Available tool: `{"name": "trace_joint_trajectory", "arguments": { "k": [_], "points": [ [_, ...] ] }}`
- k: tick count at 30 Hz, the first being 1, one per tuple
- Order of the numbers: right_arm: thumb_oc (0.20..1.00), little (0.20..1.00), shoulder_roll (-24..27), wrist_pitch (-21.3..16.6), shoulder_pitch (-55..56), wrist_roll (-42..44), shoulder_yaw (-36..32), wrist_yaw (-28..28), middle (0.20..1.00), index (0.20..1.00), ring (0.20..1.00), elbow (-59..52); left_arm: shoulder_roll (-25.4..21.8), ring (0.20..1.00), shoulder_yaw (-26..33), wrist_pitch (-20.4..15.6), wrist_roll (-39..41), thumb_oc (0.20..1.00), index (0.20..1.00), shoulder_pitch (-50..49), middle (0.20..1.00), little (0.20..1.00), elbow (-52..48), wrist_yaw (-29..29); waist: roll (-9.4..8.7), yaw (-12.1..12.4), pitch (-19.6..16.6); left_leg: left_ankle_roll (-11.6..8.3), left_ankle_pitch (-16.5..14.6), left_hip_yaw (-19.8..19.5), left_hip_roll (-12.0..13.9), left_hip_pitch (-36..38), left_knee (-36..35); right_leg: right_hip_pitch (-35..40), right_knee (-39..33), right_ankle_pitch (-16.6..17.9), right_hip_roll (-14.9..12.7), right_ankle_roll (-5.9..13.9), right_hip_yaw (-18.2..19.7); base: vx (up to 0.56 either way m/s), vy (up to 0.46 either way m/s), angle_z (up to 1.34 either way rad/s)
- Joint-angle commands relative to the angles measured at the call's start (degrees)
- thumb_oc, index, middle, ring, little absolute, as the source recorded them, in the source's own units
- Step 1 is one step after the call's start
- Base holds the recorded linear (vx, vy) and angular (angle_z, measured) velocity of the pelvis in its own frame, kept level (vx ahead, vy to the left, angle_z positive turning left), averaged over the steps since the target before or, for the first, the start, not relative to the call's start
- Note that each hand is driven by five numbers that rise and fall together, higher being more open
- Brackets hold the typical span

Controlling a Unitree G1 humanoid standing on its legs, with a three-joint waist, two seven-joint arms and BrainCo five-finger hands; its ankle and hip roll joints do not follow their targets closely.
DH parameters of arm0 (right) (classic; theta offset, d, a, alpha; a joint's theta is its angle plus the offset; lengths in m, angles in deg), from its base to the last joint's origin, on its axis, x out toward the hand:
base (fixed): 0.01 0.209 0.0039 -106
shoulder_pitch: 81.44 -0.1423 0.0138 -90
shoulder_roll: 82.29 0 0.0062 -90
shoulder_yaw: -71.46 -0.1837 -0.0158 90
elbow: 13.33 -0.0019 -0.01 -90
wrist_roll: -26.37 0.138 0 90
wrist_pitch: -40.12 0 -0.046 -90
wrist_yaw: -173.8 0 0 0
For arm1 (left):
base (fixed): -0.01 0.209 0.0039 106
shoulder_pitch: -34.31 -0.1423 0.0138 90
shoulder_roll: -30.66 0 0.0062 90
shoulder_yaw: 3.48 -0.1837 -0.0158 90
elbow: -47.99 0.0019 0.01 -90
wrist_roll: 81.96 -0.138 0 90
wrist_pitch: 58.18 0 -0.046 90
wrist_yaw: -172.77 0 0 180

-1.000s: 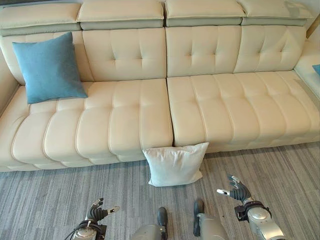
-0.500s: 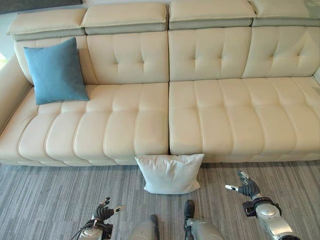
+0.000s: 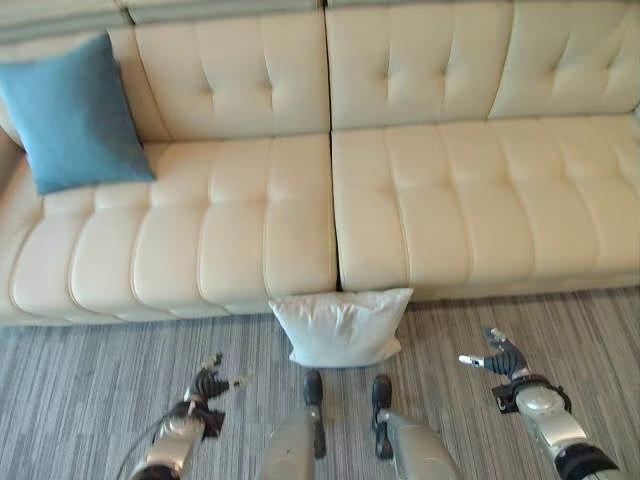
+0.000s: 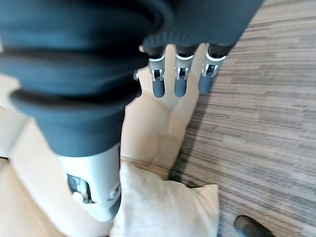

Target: Pick up all the scattered cushions and arrange them neatly on the sofa.

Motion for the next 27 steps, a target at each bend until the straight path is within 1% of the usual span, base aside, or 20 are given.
{"name": "trace_joint_trajectory", "arguments": {
  "k": [1,5,9,12,13,17,18,19,20,22,24,25,26,27],
  "points": [
    [1.0,1.0,2.4,-1.8,-6.0,4.2,2.3,-3.9,1.0,1.0,1.0,2.9,-0.9,1.0,0.0,-2.9,6.4,1.0,1.0,2.7,1.0,1.0,1.2,-3.7,-0.07,1.4,0.3,-2.2,-7.7,-0.8,2.7,-7.2,10.6,-4.0,5.9,-7.2,1.0,0.65,0.9,-0.13,0.034,-0.06],
    [1.0,1.0,3.6,-1.6,-17.9,7.6,5.2,-7.3,1.0,1.0,1.0,8.3,-3.7,1.0,-1.9,-4.2,10.4,1.0,1.0,11.9,1.0,1.0,3.2,-5.7,-0.04,1.1,2.7,-1.58,-8.9,-0.5,3.0,-21.6,18.9,-18.3,13.8,-8.0,-0.1,0.1,2.0,-0.18,0.044,0.01],
    [1.0,1.0,4.4,-1.8,-28.8,10.7,6.6,-10.3,1.0,1.0,1.0,13.5,-6.2,1.0,-3.4,-4.9,12.3,1.0,1.0,21.3,1.0,1.0,4.2,-7.7,0.24,0.9,3.2,-1.05,-10.8,-1.1,2.7,-35.7,27.0,-31.9,21.5,-9.5,-0.8,-0.66,2.9,-0.09,0.027,0.01],
    [1.0,1.0,3.3,-2.8,-33.9,14.6,6.3,-12.4,1.0,1.0,1.0,13.9,-6.5,1.0,-5.2,-5.5,13.5,1.0,1.0,26.5,1.0,1.0,3.5,-8.9,0.1,0.7,3.8,-0.42,-12.2,-1.6,1.8,-44.9,32.6,-40.8,26.6,-10.5,-0.6,-0.82,4.1,-0.02,0.009,0.04],
    [1.0,1.0,3.3,-3.2,-35.5,15.5,6.4,-13.0,1.0,1.0,1.0,13.4,-6.4,1.0,-5.9,-5.3,13.4,1.0,1.0,28.0,1.0,1.0,3.4,-9.0,0.09,0.8,3.4,-0.12,-12.8,-1.7,1.6,-47.9,35.0,-43.7,28.4,-10.8,-0.9,-0.96,4.5,0.0,0.0,0.0],
    [1.0,1.0,1.6,-4.3,-42.6,19.1,8.5,-15.5,1.0,1.0,1.0,13.2,-6.3,1.0,-11.4,-4.4,11.8,1.0,1.0,37.3,1.0,1.0,5.0,-9.6,0.26,0.5,3.9,0.9,-15.2,-2.1,0.5,-55.9,42.2,-51.6,35.0,-12.8,-0.7,-1.81,5.6,0.0,0.001,-0.01],
    [1.0,1.0,1.6,-4.3,-42.6,19.1,8.5,-15.5,1.0,1.0,1.0,13.2,-6.3,1.0,-11.5,-4.4,11.8,1.0,1.0,37.3,1.0,1.0,5.0,-9.5,0.25,0.5,3.8,0.9,-15.2,-2.1,0.5,-56.0,42.3,-51.7,35.1,-12.8,-0.7,-1.81,5.6,0.01,0.0,-0.03],
    [1.0,1.0,-0.6,-4.8,-45.4,21.0,9.6,-16.4,1.0,1.0,1.0,13.0,-5.3,1.0,-13.6,-3.7,10.9,1.0,1.0,40.8,1.0,1.0,5.5,-9.8,0.51,0.5,4.3,1.35,-15.9,-2.4,0.5,-58.3,44.7,-53.9,37.2,-13.1,-0.7,-2.22,5.9,0.01,-0.008,-0.03],
    [1.0,1.0,-2.0,-5.5,-46.4,22.3,10.1,-16.8,1.0,1.0,1.0,12.4,-4.4,1.0,-14.6,-3.6,10.6,1.0,1.0,42.8,1.0,1.0,5.8,-10.3,0.61,0.5,4.4,1.48,-16.3,-2.5,0.5,-59.6,45.7,-55.0,38.0,-13.4,-0.8,-2.33,5.8,0.01,-0.014,-0.03],
    [1.0,1.0,-5.0,-6.3,-48.6,23.4,12.4,-17.1,1.0,1.0,1.0,11.3,-2.5,1.0,-16.8,-3.2,9.8,1.0,1.0,46.5,1.0,1.0,6.3,-10.8,0.68,0.5,4.5,1.68,-16.6,-2.9,0.4,-61.2,47.4,-56.4,39.4,-13.8,-0.9,-2.56,5.6,0.0,0.0,0.0],
    [1.0,1.0,-8.0,-6.9,-50.5,23.4,15.2,-16.6,1.0,1.0,1.0,9.4,-0.2,1.0,-18.8,-3.2,8.6,1.0,1.0,49.8,1.0,1.0,5.7,-11.8,0.65,0.4,4.3,1.66,-16.4,-3.0,0.2,-61.9,47.6,-57.1,39.7,-13.8,-0.9,-2.67,5.2,0.0,-0.019,0.03],
    [0.639,0.639,-9.5,-7.1,-50.8,23.4,16.2,-16.4,0.639,0.639,0.639,8.2,0.9,1.0,-19.3,-3.3,8.2,1.0,1.0,50.6,1.0,1.0,5.3,-12.0,0.67,0.4,4.1,1.59,-16.2,-3.0,0.1,-62.0,47.4,-57.1,39.5,-13.7,-0.9,-2.74,4.9,0.0,-0.043,0.05],
    [0.504,0.504,-10.9,-8.0,-50.8,24.0,16.5,-16.0,0.504,0.504,0.504,6.7,1.8,1.0,-19.9,-3.5,7.7,1.0,1.0,51.0,1.0,1.0,4.3,-12.4,0.71,0.4,3.9,1.52,-16.0,-3.1,0.1,-61.9,47.0,-57.1,39.4,-13.6,-0.9,-2.78,4.7,-0.01,-0.025,0.05],
    [0.2,0.2,-12.0,-9.0,-50.6,24.4,16.7,-15.6,0.2,0.2,0.2,4.7,2.4,1.0,-20.0,-3.7,7.6,1.0,1.0,50.9,1.0,1.0,3.0,-12.5,0.81,0.4,3.5,1.42,-15.8,-3.0,0.0,-61.5,46.4,-56.8,39.0,-13.4,-0.9,-2.78,4.6,0.0,0.0,0.0]
  ]
}}
